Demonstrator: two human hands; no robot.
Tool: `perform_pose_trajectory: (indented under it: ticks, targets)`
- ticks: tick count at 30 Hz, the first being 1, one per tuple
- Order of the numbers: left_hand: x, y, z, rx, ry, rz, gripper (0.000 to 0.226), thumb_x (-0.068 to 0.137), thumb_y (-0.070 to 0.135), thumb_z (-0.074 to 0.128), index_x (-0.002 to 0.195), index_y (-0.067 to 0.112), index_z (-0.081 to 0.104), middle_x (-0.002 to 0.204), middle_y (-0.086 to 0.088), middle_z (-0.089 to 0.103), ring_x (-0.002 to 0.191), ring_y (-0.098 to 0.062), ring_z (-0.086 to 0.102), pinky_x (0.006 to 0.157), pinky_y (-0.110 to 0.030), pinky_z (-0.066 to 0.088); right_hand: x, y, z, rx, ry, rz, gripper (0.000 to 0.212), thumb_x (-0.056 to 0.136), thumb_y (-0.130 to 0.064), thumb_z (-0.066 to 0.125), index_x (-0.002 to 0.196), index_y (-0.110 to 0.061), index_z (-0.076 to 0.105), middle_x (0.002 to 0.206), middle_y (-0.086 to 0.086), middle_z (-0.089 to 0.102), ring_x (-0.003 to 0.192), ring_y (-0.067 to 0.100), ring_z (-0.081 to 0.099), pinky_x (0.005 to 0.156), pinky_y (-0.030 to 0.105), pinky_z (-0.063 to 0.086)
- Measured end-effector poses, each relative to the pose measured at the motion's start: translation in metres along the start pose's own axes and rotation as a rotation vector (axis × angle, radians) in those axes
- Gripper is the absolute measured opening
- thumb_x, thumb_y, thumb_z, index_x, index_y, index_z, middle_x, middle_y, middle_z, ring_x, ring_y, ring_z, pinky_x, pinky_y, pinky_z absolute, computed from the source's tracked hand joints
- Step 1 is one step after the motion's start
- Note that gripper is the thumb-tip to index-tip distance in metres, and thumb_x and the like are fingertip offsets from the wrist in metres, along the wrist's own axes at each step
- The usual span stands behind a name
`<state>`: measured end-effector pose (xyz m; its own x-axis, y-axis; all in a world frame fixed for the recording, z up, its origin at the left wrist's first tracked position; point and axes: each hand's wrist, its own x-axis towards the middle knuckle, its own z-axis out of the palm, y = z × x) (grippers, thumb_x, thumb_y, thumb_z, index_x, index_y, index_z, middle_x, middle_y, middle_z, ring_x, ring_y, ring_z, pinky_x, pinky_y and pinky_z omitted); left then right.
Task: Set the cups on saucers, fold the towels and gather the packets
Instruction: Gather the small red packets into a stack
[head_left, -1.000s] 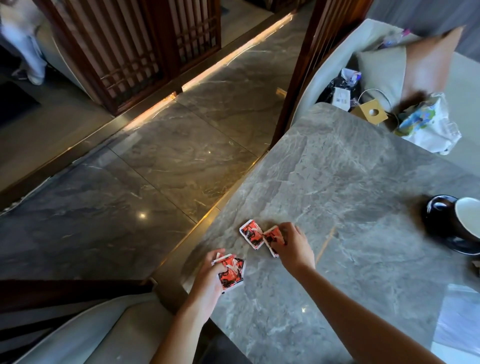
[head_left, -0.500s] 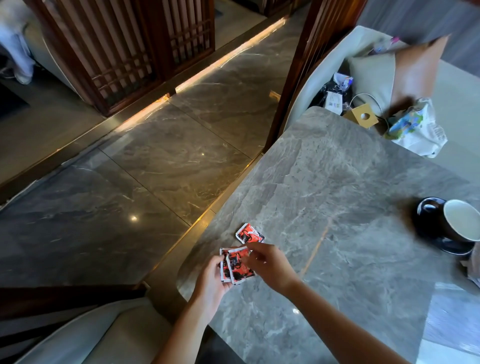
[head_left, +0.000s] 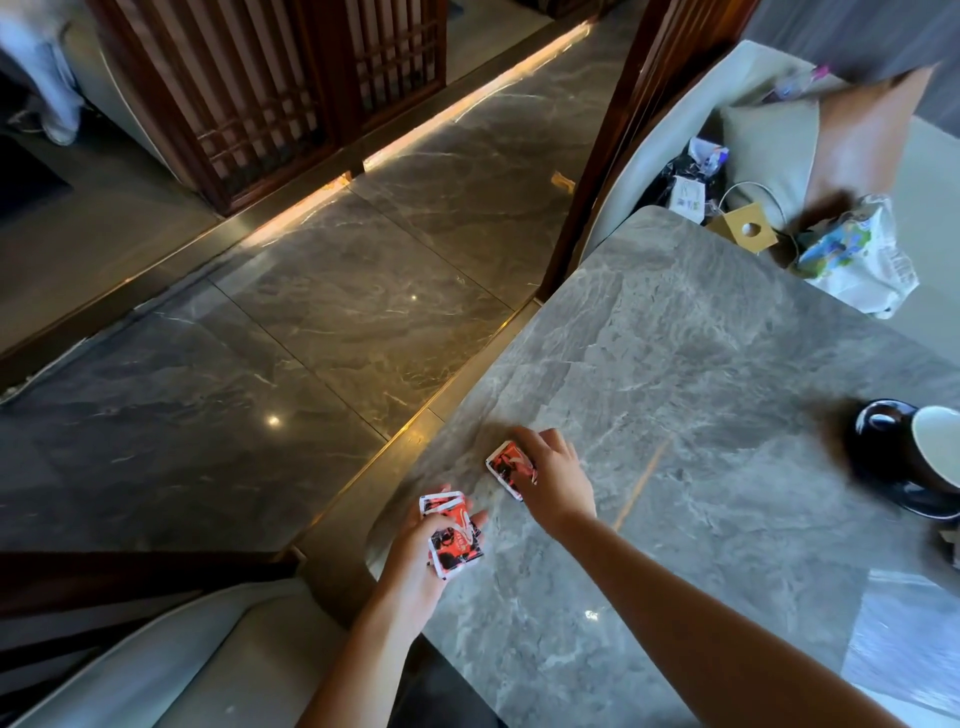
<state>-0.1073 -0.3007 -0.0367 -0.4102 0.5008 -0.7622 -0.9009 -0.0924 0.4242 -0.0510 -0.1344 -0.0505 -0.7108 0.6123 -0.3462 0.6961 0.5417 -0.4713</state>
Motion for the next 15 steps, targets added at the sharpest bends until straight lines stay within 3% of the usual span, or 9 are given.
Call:
perform_pose_trajectory:
  ticks: [4, 8, 12, 15]
  targets:
    - [-0.005, 0.001, 0.002, 0.016, -0.046, 0.002, 0.030, 0.084, -0.002, 0.044, 0.110, 0.011, 0.054, 0.091, -0.009, 0.075, 0.080, -0.022, 0.073, 0.080, -0.038, 0.049, 0.000, 0.004, -0.004, -0.020, -0.133, -0.040, 0.058, 0.080, -0.016, 0.055, 0.131, -0.040, 0.044, 0.112, -0.001, 0.053, 0.104, 0.020, 0.055, 0.073, 0.033, 0.048]
    - [-0.006, 0.003, 0.004, -0.039, -0.005, -0.066, 0.026, 0.091, 0.019, 0.039, 0.106, 0.005, 0.055, 0.092, -0.013, 0.072, 0.085, -0.027, 0.067, 0.080, -0.037, 0.047, -0.007, 0.016, -0.010, 0.128, -0.137, 0.002, 0.028, 0.076, -0.011, 0.059, 0.101, -0.024, 0.062, 0.084, -0.002, 0.060, 0.086, 0.023, 0.062, 0.070, 0.034, 0.052]
    - [-0.008, 0.003, 0.004, -0.054, 0.044, -0.150, 0.039, 0.091, 0.039, 0.041, 0.102, 0.006, 0.058, 0.092, -0.015, 0.070, 0.089, -0.029, 0.063, 0.076, -0.038, 0.047, -0.022, 0.025, -0.025, 0.456, -0.034, 0.071, 0.012, 0.082, -0.010, 0.063, 0.089, -0.021, 0.062, 0.064, -0.008, 0.059, 0.059, 0.009, 0.057, 0.059, 0.026, 0.044]
    - [-0.011, -0.002, 0.010, -0.029, 0.060, -0.226, 0.047, 0.086, 0.050, 0.047, 0.090, 0.006, 0.062, 0.086, -0.017, 0.069, 0.082, -0.029, 0.062, 0.074, -0.038, 0.046, -0.046, 0.016, -0.046, 0.771, -0.123, -0.020, 0.012, 0.087, -0.003, 0.062, 0.083, -0.014, 0.061, 0.062, -0.004, 0.058, 0.053, 0.002, 0.054, 0.057, 0.021, 0.045]
